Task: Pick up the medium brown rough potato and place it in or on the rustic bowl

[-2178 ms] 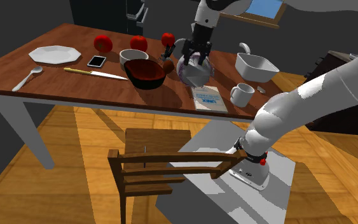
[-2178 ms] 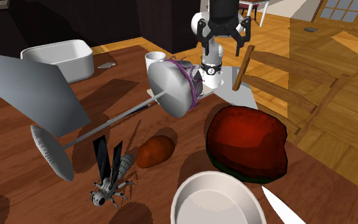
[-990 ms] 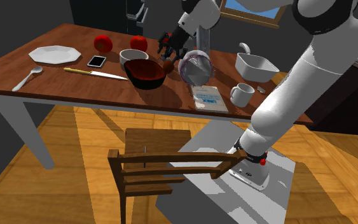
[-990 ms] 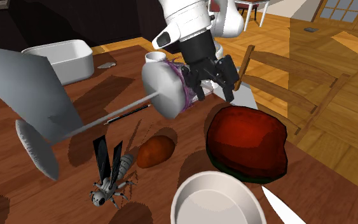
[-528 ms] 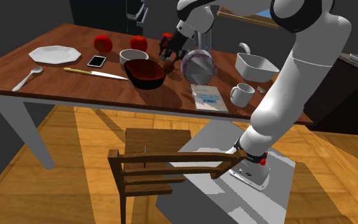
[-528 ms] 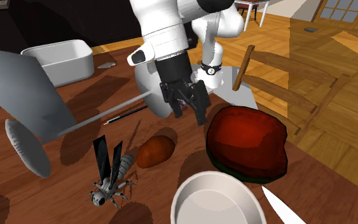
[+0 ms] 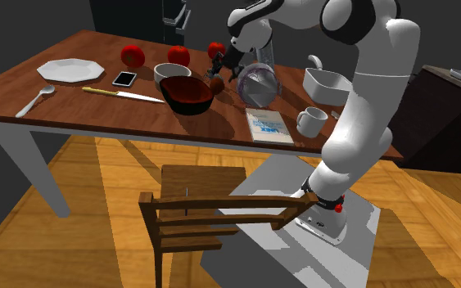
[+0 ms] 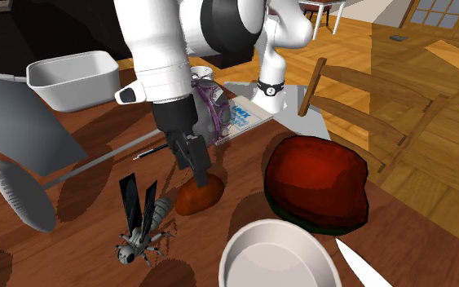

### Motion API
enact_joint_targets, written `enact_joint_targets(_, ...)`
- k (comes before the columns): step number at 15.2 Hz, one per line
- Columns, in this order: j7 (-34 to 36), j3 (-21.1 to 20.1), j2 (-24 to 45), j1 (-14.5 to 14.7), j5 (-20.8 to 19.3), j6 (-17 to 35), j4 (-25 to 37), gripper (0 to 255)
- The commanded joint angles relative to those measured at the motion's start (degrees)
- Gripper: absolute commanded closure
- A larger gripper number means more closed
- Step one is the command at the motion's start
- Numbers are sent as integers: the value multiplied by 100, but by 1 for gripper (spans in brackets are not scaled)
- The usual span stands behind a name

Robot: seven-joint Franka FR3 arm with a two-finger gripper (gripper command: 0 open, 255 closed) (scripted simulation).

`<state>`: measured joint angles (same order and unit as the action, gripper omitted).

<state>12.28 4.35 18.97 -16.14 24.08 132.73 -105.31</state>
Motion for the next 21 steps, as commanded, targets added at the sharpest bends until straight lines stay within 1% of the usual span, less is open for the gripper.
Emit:
enact_joint_targets(1,39,42,193,-16,-60,39,195,0)
enact_joint_targets(8,-35,-43,598,24,65,420,229,0)
enact_joint_targets(16,-35,-43,598,24,65,420,229,0)
enact_joint_targets(17,-35,-43,598,24,65,420,229,255)
enact_joint_targets(21,-33,-43,596,24,64,418,229,255)
